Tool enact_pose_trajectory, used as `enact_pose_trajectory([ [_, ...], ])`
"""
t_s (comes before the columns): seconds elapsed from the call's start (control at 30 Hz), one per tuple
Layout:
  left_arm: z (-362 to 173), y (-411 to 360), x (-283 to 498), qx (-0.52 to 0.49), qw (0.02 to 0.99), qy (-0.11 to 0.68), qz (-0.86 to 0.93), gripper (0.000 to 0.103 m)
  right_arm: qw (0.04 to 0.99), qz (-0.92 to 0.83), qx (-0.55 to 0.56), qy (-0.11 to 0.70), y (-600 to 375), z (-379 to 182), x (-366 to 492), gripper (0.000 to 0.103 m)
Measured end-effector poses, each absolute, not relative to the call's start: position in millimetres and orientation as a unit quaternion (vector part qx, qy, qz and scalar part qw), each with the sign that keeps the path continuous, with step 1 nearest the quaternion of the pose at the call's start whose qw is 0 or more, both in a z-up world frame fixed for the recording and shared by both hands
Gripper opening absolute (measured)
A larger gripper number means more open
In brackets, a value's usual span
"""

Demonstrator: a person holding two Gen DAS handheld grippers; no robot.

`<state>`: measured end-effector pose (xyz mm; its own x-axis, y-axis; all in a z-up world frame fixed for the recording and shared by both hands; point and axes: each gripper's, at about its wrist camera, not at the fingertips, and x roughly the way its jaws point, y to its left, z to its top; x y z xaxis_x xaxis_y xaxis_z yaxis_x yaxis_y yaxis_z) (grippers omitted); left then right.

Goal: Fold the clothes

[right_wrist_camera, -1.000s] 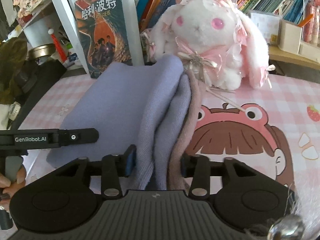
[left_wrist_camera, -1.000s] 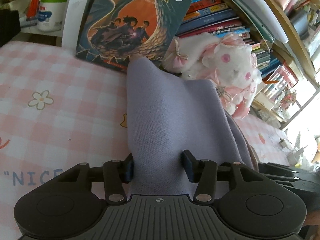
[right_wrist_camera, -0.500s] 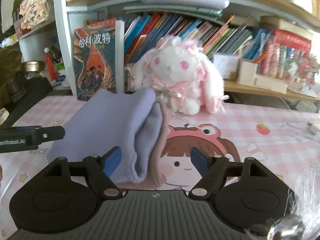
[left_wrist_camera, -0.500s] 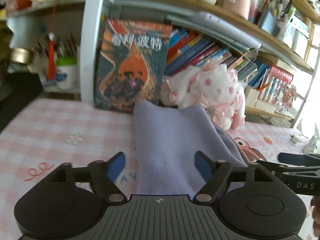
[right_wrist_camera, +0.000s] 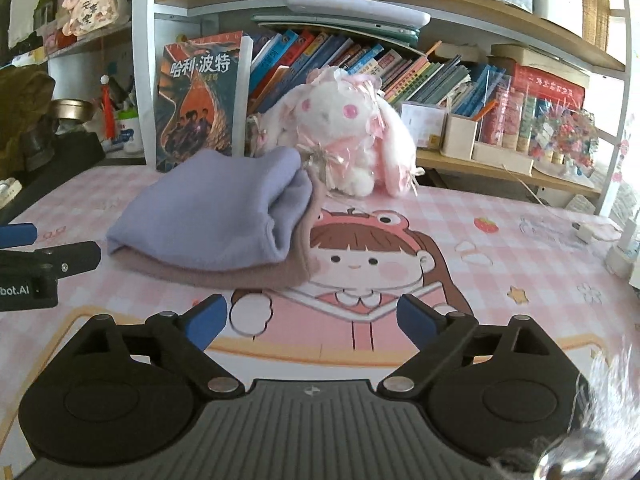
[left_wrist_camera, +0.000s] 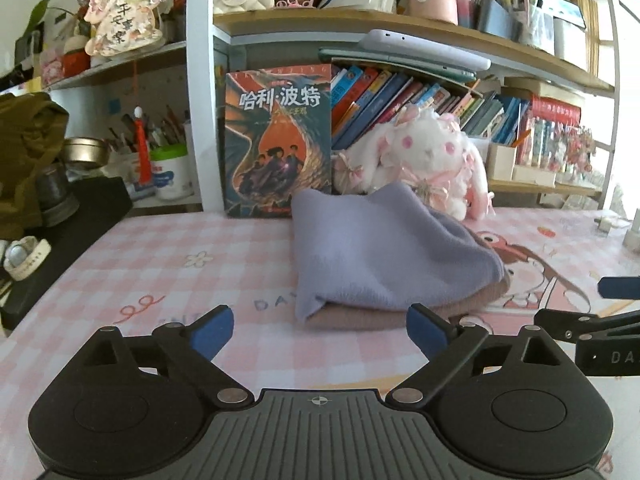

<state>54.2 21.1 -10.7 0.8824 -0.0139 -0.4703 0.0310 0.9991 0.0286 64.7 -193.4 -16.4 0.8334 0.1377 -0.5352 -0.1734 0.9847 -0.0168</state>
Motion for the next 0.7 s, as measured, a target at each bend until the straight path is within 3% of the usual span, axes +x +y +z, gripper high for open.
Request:
enact_pose_trajectory([
  [0.23,-22.8,26.1,42.2,0.018,0.969,0.245,0.005,0.095,0.960,0.066,-0.033,0.270,-189.1,-22.4,52.2,0.103],
  [0.7,-31.3,23.3,35.7,0.042,0.969,0.243,-0.016,0.095,0.967,0.024,-0.009,0.254,-186.0,-29.5,44.0,0.103],
])
